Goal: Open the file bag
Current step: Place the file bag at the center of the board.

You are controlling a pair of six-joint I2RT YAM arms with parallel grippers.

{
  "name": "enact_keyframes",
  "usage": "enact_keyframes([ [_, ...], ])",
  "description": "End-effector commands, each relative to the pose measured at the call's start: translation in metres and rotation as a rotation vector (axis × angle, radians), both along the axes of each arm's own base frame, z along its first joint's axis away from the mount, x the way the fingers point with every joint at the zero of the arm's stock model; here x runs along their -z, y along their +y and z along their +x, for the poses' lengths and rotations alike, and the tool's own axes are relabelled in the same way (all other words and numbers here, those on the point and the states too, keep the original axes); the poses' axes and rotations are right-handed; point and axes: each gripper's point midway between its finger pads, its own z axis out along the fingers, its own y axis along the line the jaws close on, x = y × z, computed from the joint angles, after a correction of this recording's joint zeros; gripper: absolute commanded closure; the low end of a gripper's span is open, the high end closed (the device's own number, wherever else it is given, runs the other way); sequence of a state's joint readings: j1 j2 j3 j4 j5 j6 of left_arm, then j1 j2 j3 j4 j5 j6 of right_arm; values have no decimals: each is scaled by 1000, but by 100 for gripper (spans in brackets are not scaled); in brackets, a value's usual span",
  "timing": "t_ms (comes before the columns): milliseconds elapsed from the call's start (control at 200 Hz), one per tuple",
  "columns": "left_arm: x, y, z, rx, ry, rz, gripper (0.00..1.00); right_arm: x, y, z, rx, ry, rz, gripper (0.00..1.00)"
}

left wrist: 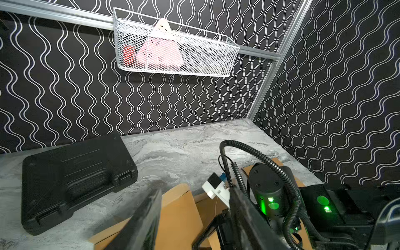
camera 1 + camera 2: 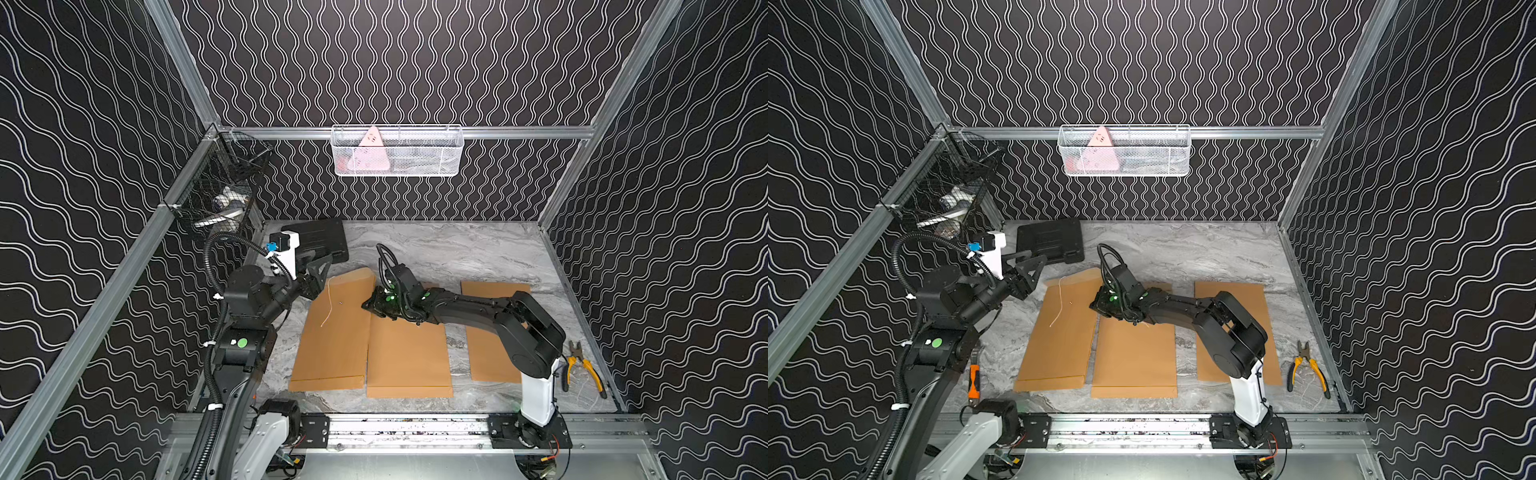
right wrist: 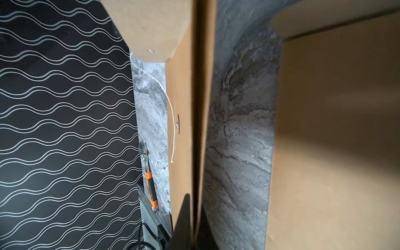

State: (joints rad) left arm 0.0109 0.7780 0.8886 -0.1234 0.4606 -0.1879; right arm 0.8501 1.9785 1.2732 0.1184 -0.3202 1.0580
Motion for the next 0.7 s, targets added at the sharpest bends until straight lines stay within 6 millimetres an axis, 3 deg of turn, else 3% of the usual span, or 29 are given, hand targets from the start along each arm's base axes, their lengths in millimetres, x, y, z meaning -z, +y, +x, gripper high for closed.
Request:
enact_keyframes([
  [0, -6, -1, 0, 6, -30, 0, 45, -4, 12, 2, -25, -3, 45, 100],
  [165, -7, -2, 0, 11, -30, 1, 45, -4, 14, 4, -26, -3, 48, 100],
  [175, -7, -1, 0, 9, -31, 1, 45, 7, 13, 3, -26, 12, 32, 100],
  [200, -7, -1, 0, 8, -31, 2, 45, 13, 13, 3, -26, 20, 25, 100],
  [696, -8, -2, -1, 13, -34, -2, 45, 34, 12, 1, -25, 47, -9, 100],
])
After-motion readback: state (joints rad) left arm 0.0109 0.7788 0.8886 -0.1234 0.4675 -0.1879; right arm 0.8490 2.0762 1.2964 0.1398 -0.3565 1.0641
